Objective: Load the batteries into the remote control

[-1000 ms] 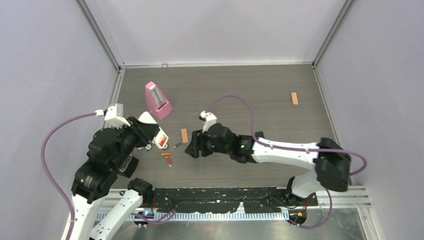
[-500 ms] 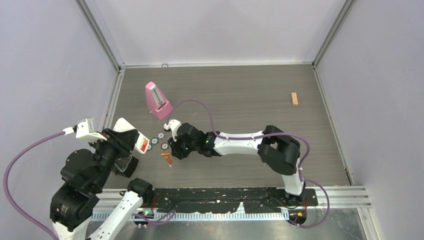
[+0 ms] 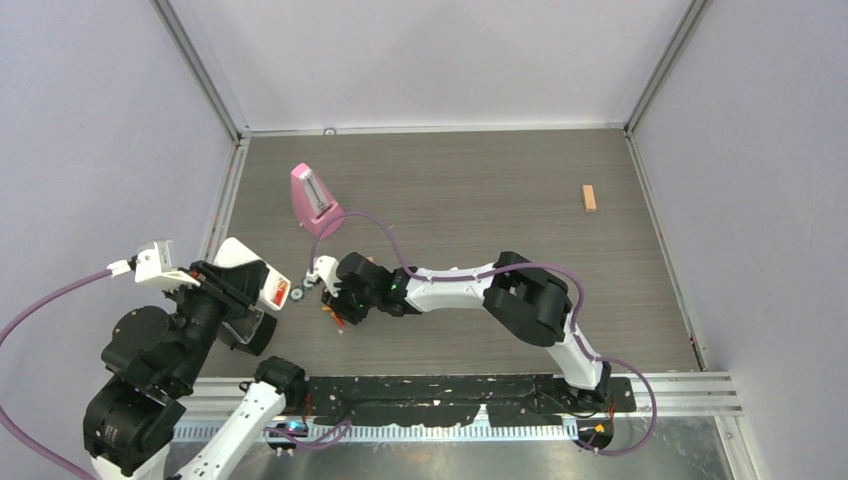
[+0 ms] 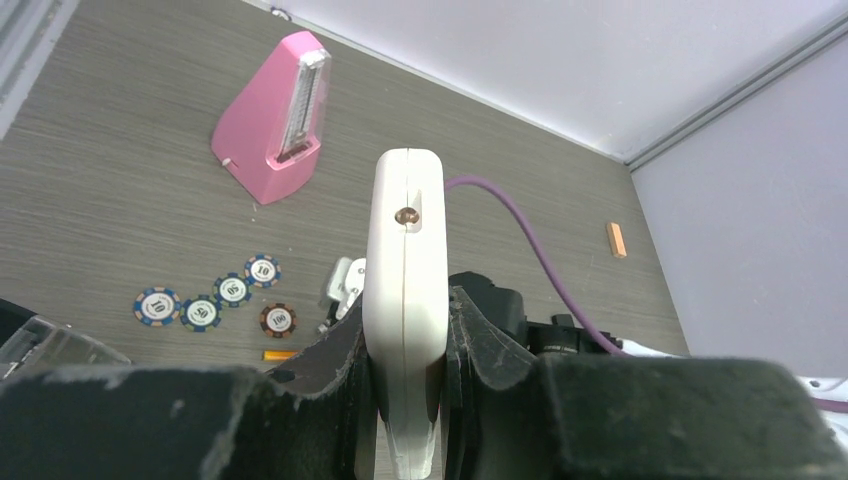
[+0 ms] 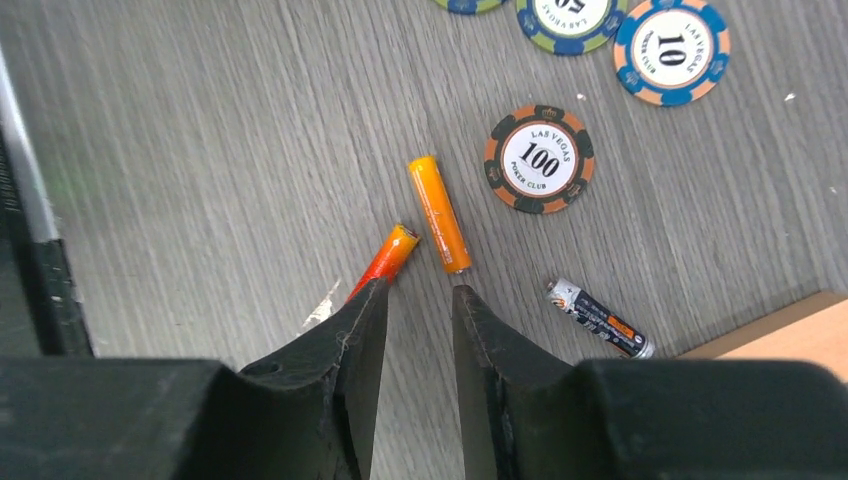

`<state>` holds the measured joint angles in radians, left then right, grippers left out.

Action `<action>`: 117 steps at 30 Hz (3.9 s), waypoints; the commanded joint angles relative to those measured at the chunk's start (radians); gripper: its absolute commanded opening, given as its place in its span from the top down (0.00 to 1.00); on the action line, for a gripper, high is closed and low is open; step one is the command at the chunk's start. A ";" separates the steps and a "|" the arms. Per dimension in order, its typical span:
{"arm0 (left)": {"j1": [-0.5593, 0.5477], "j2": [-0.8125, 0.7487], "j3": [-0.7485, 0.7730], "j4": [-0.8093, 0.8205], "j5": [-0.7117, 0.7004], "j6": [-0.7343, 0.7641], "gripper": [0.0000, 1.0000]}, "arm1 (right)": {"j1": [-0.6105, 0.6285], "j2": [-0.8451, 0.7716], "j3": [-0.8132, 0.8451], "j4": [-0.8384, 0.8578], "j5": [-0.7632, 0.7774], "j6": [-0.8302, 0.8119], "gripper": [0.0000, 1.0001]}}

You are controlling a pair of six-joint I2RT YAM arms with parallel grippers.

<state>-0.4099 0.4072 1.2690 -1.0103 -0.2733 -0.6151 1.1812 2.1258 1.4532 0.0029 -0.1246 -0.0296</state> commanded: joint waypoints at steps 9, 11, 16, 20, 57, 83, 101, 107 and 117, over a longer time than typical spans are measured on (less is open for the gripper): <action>0.005 0.019 0.061 0.011 -0.041 0.046 1.00 | 0.020 0.086 0.119 -0.084 0.103 -0.133 0.61; 0.005 0.019 0.061 0.009 -0.041 0.049 1.00 | 0.022 0.098 0.130 -0.092 0.100 -0.143 0.61; 0.005 0.022 0.062 0.011 -0.037 0.055 1.00 | 0.027 0.125 0.139 -0.110 0.090 -0.152 0.61; 0.005 0.022 0.061 0.012 -0.028 0.053 1.00 | 0.027 0.137 0.140 -0.115 0.082 -0.145 0.67; 0.004 0.163 -0.457 0.644 0.801 -0.162 1.00 | 0.065 -0.988 -0.543 -0.243 0.375 0.189 0.95; -0.032 0.637 -0.892 1.823 1.229 -0.693 1.00 | 0.145 -0.934 -0.090 -0.929 0.370 -0.095 0.94; -0.042 0.711 -0.885 1.821 1.316 -0.693 1.00 | 0.225 -0.751 0.041 -0.992 0.321 -0.160 0.95; -0.047 0.710 -0.884 1.794 1.309 -0.684 1.00 | 0.240 -0.717 0.053 -0.986 0.353 -0.166 0.95; -0.058 0.664 -0.871 1.708 1.303 -0.637 1.00 | 0.249 -0.683 0.073 -1.010 0.355 -0.181 0.95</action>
<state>-0.4610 1.1042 0.3698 0.7094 1.0180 -1.2835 1.4197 1.4288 1.4815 -0.9985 0.2119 -0.1875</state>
